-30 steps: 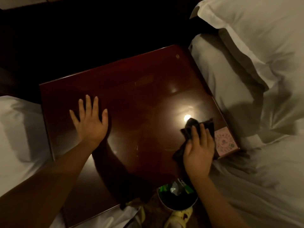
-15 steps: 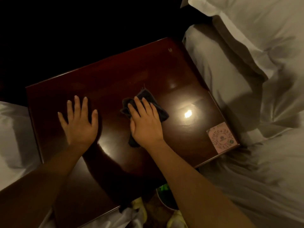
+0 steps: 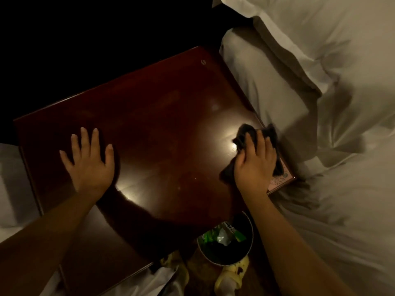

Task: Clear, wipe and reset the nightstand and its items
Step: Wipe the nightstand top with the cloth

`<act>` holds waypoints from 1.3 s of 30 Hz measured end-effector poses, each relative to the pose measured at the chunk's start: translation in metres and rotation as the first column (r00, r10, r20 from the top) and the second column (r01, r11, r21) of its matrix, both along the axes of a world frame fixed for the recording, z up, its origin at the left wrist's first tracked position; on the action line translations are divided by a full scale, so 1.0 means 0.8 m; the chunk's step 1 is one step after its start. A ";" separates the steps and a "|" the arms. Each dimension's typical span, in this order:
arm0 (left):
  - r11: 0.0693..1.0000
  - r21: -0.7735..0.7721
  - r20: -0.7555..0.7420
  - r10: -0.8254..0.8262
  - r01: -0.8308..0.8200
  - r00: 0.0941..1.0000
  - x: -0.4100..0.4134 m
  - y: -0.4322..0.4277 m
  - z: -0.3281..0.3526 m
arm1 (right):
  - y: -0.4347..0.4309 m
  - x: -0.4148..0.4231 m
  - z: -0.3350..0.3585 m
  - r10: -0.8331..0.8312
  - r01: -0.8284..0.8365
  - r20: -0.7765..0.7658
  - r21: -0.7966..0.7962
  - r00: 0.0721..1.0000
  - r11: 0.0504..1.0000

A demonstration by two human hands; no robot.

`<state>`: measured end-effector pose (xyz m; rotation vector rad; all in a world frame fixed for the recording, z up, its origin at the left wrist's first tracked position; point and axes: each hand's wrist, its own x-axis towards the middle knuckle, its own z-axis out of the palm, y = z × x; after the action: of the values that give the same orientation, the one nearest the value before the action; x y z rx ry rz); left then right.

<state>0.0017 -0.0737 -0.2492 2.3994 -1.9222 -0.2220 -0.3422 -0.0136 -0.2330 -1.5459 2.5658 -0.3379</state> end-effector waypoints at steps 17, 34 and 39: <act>0.999 0.036 0.017 0.022 -0.022 1.000 -0.008 -0.001 0.010 | -0.003 0.195 0.003 0.020 -0.019 -0.001 0.148 1.000 0.989; 0.998 0.059 -0.014 0.020 -0.019 1.000 -0.005 -0.002 0.013 | -0.302 0.230 -0.004 0.233 -0.239 0.084 0.063 0.969 0.969; 0.998 0.063 -0.009 0.016 -0.015 1.000 -0.005 -0.004 0.011 | -0.310 0.196 0.001 0.323 -0.326 0.068 0.038 0.944 0.945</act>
<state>-0.0019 -0.0767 -0.2402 2.4468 -1.9197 -0.2974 -0.1854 -0.2615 -0.2318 -1.8687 2.2032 -0.2771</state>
